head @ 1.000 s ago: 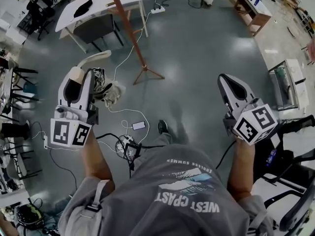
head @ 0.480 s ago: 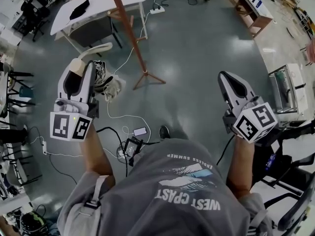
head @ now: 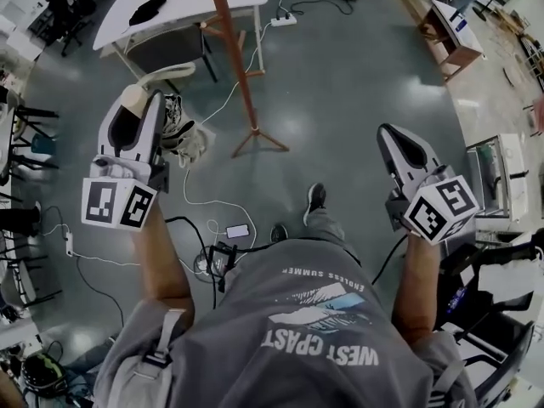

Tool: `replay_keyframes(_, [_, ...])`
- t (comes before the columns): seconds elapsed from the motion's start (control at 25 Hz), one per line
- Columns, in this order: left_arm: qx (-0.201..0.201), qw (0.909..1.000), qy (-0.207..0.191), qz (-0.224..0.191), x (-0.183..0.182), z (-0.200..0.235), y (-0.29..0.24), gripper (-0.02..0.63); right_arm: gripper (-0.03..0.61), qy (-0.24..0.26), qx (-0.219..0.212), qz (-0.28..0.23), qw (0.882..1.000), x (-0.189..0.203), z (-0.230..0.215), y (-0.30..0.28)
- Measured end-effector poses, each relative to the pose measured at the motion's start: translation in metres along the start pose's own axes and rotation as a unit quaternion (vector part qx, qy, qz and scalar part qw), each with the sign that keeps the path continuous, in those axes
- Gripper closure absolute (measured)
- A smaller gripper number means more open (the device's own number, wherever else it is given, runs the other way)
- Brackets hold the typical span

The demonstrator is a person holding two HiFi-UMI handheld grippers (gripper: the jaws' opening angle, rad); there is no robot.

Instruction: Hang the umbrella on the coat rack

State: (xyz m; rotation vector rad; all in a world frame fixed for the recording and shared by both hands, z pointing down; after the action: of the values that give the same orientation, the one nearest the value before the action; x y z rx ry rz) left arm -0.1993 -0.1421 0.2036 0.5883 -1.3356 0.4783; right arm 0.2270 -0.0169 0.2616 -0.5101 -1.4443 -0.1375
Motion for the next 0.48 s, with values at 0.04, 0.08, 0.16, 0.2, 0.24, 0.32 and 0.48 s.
replay_keyframes(0.04, [-0.005, 1.0000, -0.001, -0.001, 0.000, 0.002, -0.003, 0.448, 0.549, -0.002, -0.004, 0.000, 1.000, 0.002, -0.005, -0.007])
replay_keyframes(0.08, [-0.011, 0.9999, -0.001, -0.001, 0.001, 0.004, -0.007, 0.448, 0.549, -0.005, -0.011, 0.000, 1.000, 0.004, -0.008, -0.015])
replay_keyframes(0.16, [-0.024, 0.9997, 0.002, -0.003, 0.004, 0.009, -0.013, 0.448, 0.549, -0.007, -0.029, -0.001, 1.000, 0.008, -0.013, -0.031])
replay_keyframes(0.2, [-0.030, 0.9995, 0.003, -0.003, 0.005, 0.011, -0.015, 0.448, 0.549, -0.008, -0.038, 0.001, 0.999, 0.010, -0.016, -0.039])
replay_keyframes(0.24, [-0.036, 0.9994, 0.005, -0.003, 0.006, 0.013, -0.018, 0.448, 0.549, -0.009, -0.045, 0.003, 0.999, 0.012, -0.020, -0.048])
replay_keyframes(0.32, [-0.047, 0.9989, 0.007, -0.002, 0.008, 0.018, -0.027, 0.448, 0.549, -0.013, -0.056, 0.008, 0.998, 0.013, -0.028, -0.064])
replay_keyframes(0.48, [-0.070, 0.9975, 0.005, -0.001, 0.010, 0.030, -0.047, 0.448, 0.549, -0.012, -0.079, 0.022, 0.997, 0.009, -0.046, -0.098])
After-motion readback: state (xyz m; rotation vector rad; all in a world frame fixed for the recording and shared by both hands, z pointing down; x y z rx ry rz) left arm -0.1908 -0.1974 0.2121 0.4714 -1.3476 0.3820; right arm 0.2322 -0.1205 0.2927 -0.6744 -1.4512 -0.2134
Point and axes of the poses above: the fingertips, and each gripper's own axes: y backward along the fingers, z to its left, x out of its underside, the point moved 9 cm from there along y, backward along the fingers, and after that the axes turned 14 degrees about y, right-handed, at the moved point
